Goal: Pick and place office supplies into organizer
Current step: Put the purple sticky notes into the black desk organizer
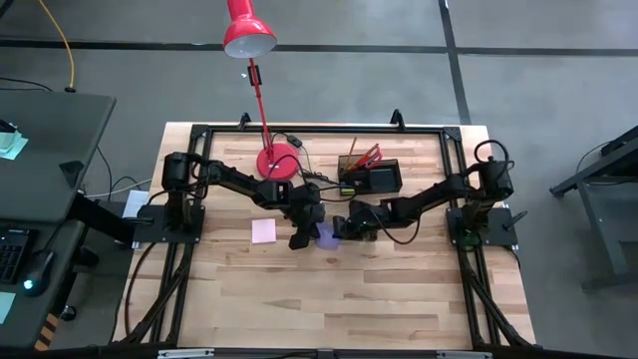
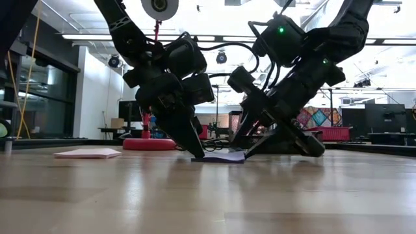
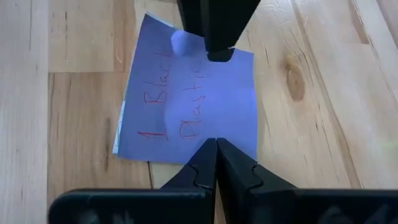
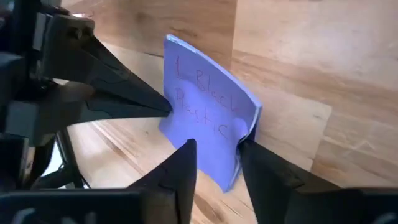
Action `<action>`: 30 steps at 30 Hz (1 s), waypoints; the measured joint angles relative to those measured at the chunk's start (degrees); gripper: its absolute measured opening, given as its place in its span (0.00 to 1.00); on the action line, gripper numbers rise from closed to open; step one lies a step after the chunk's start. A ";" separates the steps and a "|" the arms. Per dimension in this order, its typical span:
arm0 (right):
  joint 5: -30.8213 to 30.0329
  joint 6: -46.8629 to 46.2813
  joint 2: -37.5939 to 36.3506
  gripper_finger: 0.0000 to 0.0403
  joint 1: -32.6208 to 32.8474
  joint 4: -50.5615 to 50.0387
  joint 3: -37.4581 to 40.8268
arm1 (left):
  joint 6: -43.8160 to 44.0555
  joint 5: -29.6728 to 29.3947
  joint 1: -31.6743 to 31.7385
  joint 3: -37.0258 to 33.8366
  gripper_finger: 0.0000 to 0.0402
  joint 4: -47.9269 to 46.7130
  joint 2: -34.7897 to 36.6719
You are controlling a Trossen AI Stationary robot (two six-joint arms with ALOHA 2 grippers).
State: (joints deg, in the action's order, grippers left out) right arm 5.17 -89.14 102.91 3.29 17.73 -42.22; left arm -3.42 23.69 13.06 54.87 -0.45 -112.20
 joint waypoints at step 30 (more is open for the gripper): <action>-6.34 -2.03 -0.48 0.01 3.19 0.58 -0.11 | -3.03 -0.41 0.07 -0.10 0.20 -6.39 10.79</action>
State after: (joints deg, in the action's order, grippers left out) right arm -1.18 -91.18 102.43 6.48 18.31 -42.33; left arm -6.45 23.29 13.13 54.77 -6.84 -101.41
